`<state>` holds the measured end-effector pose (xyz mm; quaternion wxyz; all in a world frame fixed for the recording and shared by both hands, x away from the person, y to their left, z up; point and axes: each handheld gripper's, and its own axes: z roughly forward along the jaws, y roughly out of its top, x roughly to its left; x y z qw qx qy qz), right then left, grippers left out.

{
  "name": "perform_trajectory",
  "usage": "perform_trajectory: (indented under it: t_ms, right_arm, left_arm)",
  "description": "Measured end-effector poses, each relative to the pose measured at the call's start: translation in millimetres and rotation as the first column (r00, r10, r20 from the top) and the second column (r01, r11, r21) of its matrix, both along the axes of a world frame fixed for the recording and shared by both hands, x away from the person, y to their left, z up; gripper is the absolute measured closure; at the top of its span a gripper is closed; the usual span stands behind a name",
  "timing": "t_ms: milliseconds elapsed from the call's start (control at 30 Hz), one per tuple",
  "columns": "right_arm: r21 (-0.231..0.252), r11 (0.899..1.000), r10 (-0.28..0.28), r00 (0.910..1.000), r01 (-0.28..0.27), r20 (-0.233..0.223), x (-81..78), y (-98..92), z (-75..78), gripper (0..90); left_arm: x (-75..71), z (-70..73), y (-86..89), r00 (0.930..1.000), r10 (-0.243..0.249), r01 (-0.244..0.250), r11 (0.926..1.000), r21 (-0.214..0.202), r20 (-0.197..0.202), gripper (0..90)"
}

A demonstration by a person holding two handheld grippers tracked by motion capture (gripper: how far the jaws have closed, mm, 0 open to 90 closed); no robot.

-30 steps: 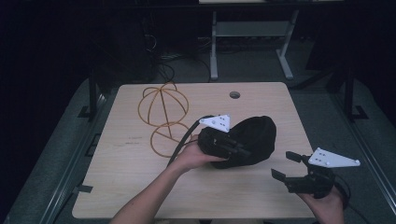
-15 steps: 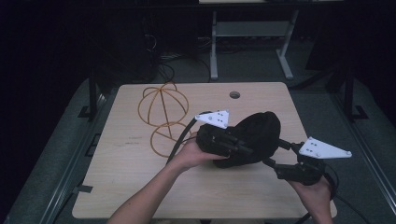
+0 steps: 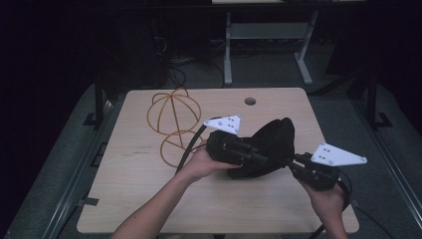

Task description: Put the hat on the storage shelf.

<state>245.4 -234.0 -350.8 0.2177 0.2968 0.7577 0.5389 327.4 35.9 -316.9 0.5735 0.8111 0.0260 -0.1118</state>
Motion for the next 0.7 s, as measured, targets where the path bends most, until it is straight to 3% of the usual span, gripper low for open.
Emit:
perform_trajectory:
  t_ms: [167, 267, 467, 567, 700]
  right_arm:
    - [-0.004, 1.000, -0.001, 0.9999, 0.001, 0.015, 0.6, -1.4, 16.1, 85.4]
    - [-0.016, 1.000, 0.004, 0.9998, -0.004, 0.021, 2.5, -1.0, 23.7, 85.7]
    - [-0.034, 0.999, 0.020, 0.9997, -0.019, 0.012, 7.9, 5.6, 38.5, 86.0]
    - [-0.030, 0.999, 0.021, 0.9998, -0.021, -0.003, 11.4, 5.7, 44.3, 86.0]
    - [-0.014, 1.000, 0.026, 0.9985, -0.026, -0.049, 18.1, 0.8, 49.9, 86.0]
  left_arm:
    - [0.1, 3.1, 5.2, 0.9990, 0.036, -0.036, 0.9993, -0.002, 0.025, 72.6]
    - [0.8, 4.7, 9.8, 0.9981, 0.058, -0.058, 0.9983, 0.000, 0.020, 69.9]
    - [0.9, 9.4, 18.5, 0.9937, 0.102, -0.102, 0.9948, -0.007, 0.047, 61.7]
    - [-1.0, 14.8, 26.2, 0.9876, 0.142, -0.141, 0.9898, -0.015, 0.067, 51.5]
    - [-9.0, 23.3, 41.8, 0.9712, 0.196, -0.201, 0.9793, 0.024, 0.136, 47.7]
